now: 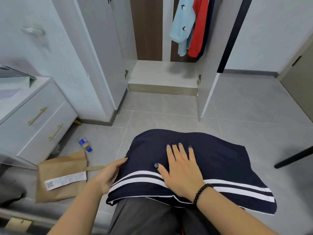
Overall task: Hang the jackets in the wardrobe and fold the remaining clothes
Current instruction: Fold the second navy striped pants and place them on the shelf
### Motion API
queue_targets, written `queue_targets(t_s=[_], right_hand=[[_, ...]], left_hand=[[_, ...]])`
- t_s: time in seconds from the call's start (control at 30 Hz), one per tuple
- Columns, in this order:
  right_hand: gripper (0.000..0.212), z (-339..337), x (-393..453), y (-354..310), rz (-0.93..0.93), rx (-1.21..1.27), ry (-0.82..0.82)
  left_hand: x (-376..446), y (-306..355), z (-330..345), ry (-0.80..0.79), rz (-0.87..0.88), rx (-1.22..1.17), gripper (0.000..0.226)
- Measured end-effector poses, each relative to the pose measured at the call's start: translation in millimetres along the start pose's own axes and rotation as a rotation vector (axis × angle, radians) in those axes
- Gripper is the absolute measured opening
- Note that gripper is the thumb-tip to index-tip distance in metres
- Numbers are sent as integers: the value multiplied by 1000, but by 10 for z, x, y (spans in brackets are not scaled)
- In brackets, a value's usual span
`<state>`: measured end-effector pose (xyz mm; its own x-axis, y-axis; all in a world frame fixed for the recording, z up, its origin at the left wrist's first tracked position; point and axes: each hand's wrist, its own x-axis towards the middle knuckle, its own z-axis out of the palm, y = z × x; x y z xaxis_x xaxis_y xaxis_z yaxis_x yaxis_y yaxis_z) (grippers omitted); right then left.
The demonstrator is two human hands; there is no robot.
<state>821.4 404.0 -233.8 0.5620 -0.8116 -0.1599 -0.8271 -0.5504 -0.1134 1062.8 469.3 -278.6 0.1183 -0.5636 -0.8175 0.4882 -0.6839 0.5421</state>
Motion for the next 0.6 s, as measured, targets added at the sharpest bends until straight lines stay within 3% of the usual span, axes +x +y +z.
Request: queue_targets(t_s=[0.1,0.37,0.53,0.6], right_hand=[[91,-20,-16,8,23,-43,-8],[80,-145,40,-10,56,-35,-101],[90,-162,36,-214,36,-8,-149],[98,-136,46,-345,38,13,-166]], left_hand=[[-17,-44,-35,-58,83,-40,37],[-253,240,-325,-6,392,-103,27],[-508,532,-630,199,436,-95,18],[-715,598,-778,236,381,-96,37]])
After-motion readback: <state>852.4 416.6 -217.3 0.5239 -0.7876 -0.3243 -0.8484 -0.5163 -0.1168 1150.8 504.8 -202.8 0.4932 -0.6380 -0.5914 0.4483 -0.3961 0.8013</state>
